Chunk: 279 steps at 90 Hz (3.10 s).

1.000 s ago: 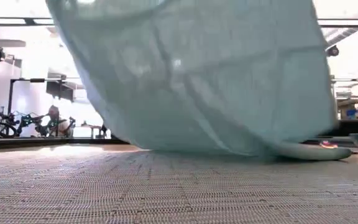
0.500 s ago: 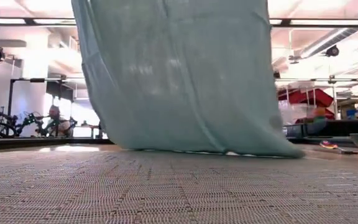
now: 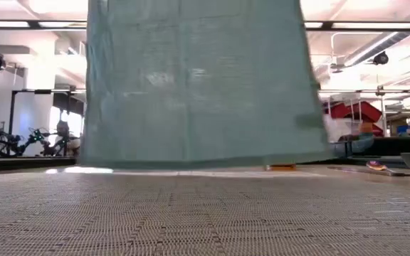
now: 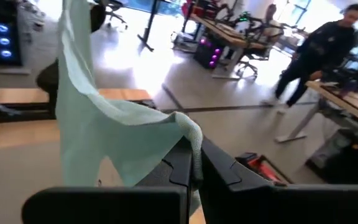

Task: Set table place
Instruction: Fold the blue table napkin

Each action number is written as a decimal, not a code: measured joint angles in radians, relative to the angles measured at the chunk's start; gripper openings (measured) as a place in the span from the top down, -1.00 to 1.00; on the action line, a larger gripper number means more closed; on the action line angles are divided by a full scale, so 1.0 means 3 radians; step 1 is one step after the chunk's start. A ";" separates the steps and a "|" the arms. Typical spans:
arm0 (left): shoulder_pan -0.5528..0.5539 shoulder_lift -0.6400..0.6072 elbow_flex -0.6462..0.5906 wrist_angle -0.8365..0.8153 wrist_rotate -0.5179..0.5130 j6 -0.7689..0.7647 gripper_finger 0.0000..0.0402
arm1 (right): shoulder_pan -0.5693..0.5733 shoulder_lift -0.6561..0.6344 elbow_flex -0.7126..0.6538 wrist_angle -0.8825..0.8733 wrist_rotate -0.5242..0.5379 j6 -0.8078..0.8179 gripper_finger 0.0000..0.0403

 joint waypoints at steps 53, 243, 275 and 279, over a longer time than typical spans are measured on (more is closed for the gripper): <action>-0.0002 0.0258 -0.0152 0.0353 0.1153 -0.0189 1.00 | 0.0485 0.0074 -0.0177 -0.0572 -0.0732 0.1160 1.00; -0.0141 0.1987 -0.1482 -0.0491 0.2143 -0.3339 1.00 | 0.1300 0.2026 -0.1204 -0.1523 -0.0616 0.4632 1.00; -0.0039 0.1806 -0.2035 -0.0156 0.1836 -0.3339 1.00 | 0.0892 0.2024 -0.1524 -0.1471 -0.0519 0.4357 1.00; -0.0039 0.1806 -0.2075 -0.0136 0.1802 -0.3338 1.00 | 0.0862 0.2024 -0.1564 -0.1434 -0.0515 0.4356 1.00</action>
